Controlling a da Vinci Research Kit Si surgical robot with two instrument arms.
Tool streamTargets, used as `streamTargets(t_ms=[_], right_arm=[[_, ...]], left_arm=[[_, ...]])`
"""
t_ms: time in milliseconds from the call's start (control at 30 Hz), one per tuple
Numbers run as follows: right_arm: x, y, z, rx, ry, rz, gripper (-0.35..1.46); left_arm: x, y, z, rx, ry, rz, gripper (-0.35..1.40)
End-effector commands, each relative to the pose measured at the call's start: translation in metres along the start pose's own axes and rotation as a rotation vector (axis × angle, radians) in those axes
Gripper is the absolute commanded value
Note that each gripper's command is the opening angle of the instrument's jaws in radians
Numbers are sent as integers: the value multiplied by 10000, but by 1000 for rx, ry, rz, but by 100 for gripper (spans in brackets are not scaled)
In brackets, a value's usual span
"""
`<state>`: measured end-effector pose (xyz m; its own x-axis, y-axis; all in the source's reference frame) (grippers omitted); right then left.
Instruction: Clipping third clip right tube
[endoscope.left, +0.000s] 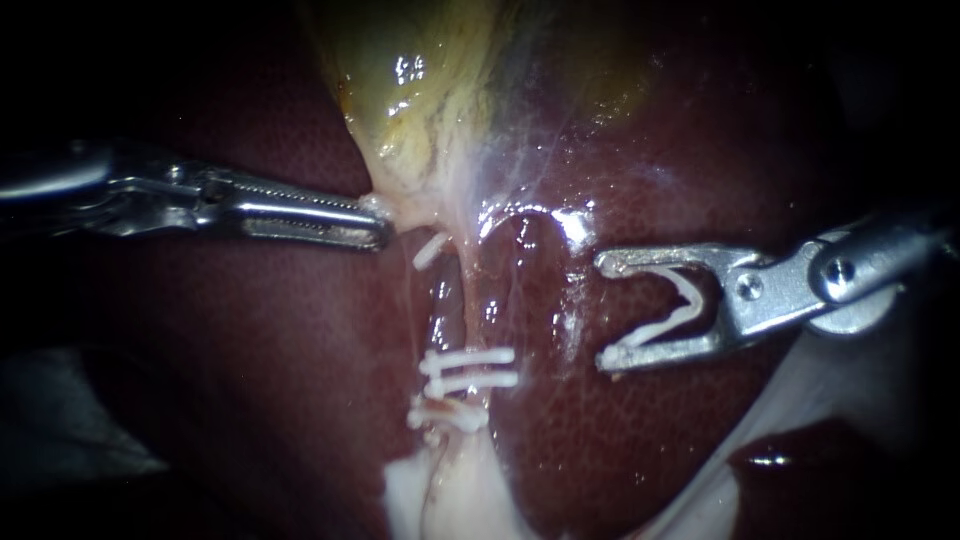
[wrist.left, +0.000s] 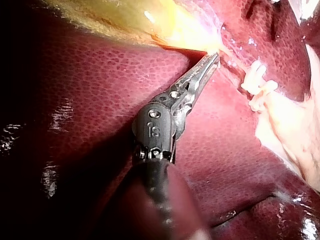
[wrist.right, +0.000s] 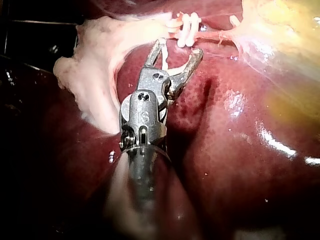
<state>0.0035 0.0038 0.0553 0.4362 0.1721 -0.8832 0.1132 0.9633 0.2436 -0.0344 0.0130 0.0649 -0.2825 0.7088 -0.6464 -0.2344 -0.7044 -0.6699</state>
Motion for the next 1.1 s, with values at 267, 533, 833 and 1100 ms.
streamTargets(t_ms=[267, 533, 833, 1100], right_arm=[[3, 3, 5, 15, 7, 3, 50], [2, 13, 42, 19, 51, 192, 49], [-32, 27, 120, 32, 59, 354, 49], [-60, 44, 174, 41, 113, 452, 49]], left_arm=[[39, 6, -59, 14, 30, -14, -35], [40, 16, -59, 25, 38, -15, -35], [39, 18, -56, 25, 38, -15, -35], [39, 19, -55, 23, 38, -15, -35]])
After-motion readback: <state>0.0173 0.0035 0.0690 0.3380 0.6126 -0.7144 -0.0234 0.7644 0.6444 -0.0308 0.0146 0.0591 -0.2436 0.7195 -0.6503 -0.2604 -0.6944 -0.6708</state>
